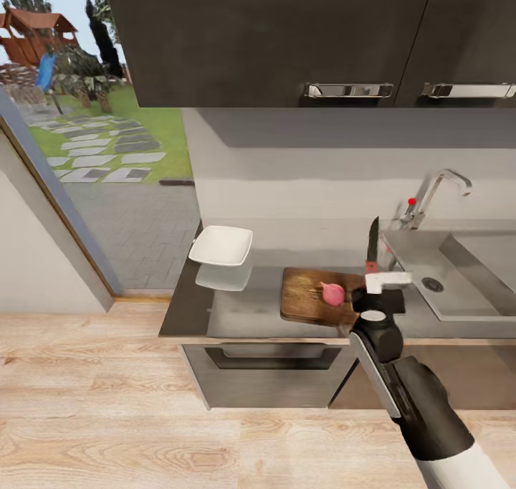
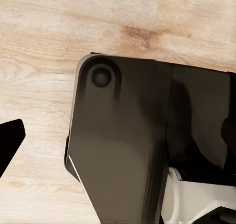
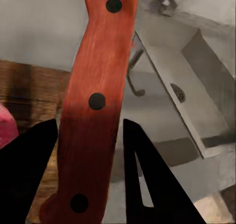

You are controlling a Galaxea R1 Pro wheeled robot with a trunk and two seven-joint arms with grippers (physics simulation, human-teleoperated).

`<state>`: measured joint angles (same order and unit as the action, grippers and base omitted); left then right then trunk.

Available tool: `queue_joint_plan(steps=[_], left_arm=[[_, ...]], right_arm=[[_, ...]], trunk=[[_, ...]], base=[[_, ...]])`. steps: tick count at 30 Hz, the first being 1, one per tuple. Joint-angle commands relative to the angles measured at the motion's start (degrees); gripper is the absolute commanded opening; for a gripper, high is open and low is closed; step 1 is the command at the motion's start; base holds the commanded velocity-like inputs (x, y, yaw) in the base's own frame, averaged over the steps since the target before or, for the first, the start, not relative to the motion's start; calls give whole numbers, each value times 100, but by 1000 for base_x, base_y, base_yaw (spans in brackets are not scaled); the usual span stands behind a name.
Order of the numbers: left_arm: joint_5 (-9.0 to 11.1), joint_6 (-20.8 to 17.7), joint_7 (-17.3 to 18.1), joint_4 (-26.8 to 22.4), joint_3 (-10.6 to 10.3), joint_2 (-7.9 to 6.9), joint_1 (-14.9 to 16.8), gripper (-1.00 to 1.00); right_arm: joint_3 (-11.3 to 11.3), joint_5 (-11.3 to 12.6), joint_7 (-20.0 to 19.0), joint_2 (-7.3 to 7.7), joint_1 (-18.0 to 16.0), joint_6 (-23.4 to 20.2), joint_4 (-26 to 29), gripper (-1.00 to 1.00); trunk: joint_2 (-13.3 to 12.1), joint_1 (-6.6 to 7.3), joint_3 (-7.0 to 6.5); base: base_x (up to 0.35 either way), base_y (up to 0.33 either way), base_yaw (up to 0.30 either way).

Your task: In the kitchen, take the Vidalia onion out of the sink, dice it on the chopping board with the paring knife, put the diced onion into the bowl on the countertop, then place both the paring knife and the chopping board into the sink.

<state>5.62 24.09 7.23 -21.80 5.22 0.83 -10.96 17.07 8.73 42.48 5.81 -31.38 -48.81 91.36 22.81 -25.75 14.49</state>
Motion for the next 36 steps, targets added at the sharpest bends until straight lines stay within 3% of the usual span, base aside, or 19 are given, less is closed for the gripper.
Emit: queue_joint_plan(steps=[1, 2, 7, 11, 12, 13, 14, 24, 28, 31, 36], left_arm=[[61, -9, 60, 33, 42, 5, -3, 100], [61, -10, 60, 43, 41, 5, -3, 100], [62, -10, 60, 60, 48, 6, -3, 100], [62, -10, 60, 62, 48, 5, -3, 100], [62, -10, 60, 62, 48, 5, -3, 100], [62, -10, 60, 62, 49, 8, -3, 100], [62, -10, 60, 62, 46, 7, -3, 100], [60, -13, 60, 62, 49, 11, -3, 100], [59, -16, 60, 62, 49, 13, -3, 100], [61, -18, 60, 62, 49, 7, -3, 100], [62, -19, 56, 63, 49, 5, -3, 100]], right_arm=[[389, -879, 57, -15, -8, -302, 5, -100], [496, -1095, 54, -19, -8, -422, 5, -100], [677, -1457, 50, -11, -8, -695, 2, -100], [856, -1483, 50, -5, -8, -727, -19, -100], [992, -1485, 50, 4, -8, -730, -24, -100], [1334, -1490, 50, 27, -8, -734, -34, -100], [1416, -1493, 50, 33, -8, -734, -36, -100], [1617, -1489, 43, 52, -7, -736, -82, -100], [1896, -1488, 42, 56, -8, -736, -96, -100], [2437, -1481, 49, 61, -8, -736, -110, -100], [2612, -1480, 50, 56, -8, -736, -245, -100]], trunk=[[11, -4, 10], [11, -4, 10], [11, -4, 10], [11, -4, 10], [11, -4, 10], [11, -4, 10], [11, -4, 10], [11, -4, 10], [11, -4, 10], [11, -4, 10], [11, -4, 10]], base=[[0, 0, 0], [0, 0, 0], [0, 0, 0], [0, 0, 0], [0, 0, 0], [0, -59, 0], [5, -112, 0], [63, -266, 0], [81, -307, 0], [82, -295, 0], [26, -85, 0]])
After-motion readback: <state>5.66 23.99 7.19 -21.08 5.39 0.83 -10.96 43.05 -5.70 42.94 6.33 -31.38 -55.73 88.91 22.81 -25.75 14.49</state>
